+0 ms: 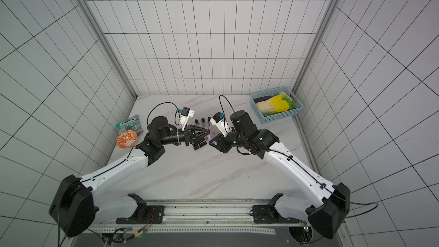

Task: Arrange the lipsticks in the organizer
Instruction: Pick up the lipstick at the center of the board, then place the lipstick in the storage box.

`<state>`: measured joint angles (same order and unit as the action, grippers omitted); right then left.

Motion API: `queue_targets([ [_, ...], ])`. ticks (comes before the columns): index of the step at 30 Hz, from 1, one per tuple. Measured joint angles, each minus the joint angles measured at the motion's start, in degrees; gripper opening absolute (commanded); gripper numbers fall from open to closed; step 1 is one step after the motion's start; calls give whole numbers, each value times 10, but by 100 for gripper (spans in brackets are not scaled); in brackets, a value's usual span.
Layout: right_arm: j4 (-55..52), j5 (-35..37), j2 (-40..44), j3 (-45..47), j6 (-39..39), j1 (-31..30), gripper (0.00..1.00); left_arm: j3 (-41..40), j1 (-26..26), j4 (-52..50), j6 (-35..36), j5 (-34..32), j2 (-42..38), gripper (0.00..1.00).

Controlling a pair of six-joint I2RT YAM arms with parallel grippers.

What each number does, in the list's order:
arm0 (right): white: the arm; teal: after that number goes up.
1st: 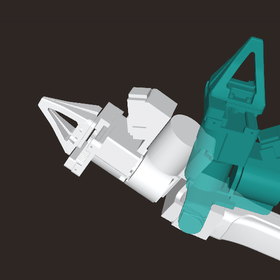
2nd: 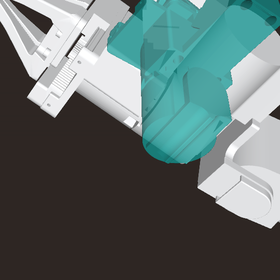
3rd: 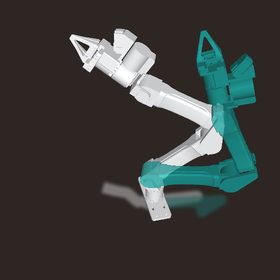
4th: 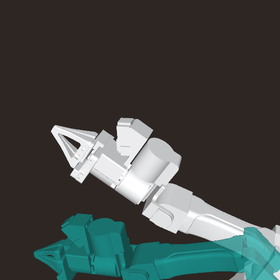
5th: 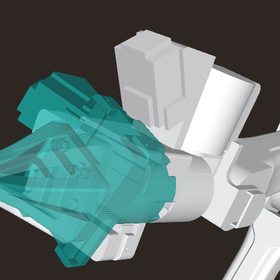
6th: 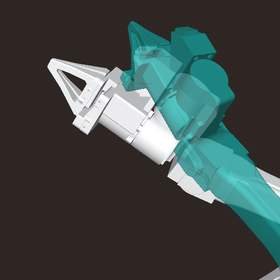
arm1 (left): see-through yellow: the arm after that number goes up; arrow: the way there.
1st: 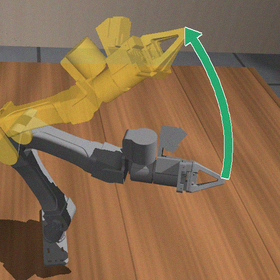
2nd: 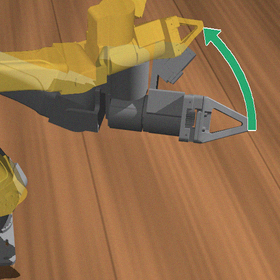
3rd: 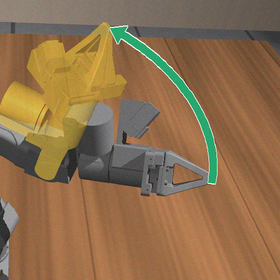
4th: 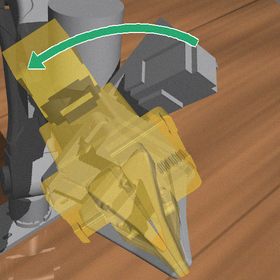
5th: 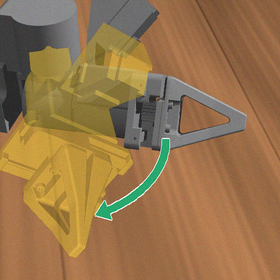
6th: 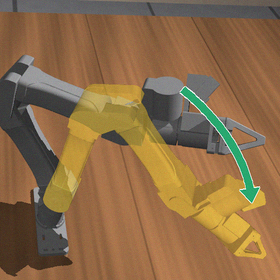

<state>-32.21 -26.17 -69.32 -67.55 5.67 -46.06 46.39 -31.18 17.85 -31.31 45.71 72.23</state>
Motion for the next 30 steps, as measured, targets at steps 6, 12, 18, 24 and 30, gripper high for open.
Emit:
queue_targets([
  [6, 11, 90, 74, 35, 8, 8, 99, 79, -20, -85, 72, -95, 38, 9],
  [12, 39, 198, 166, 91, 19, 30, 99, 176, -31, -133, 147, -210, 133, 9],
  [18, 47, 270, 213, 122, 21, 49, 99, 263, -42, -162, 218, -308, 248, 8],
  [24, 54, 305, 243, 141, 21, 58, 99, 336, -43, -169, 260, -363, 347, 7],
  [30, 61, 307, 244, 150, 21, 60, 99, 400, -39, -177, 283, -395, 420, 8],
])
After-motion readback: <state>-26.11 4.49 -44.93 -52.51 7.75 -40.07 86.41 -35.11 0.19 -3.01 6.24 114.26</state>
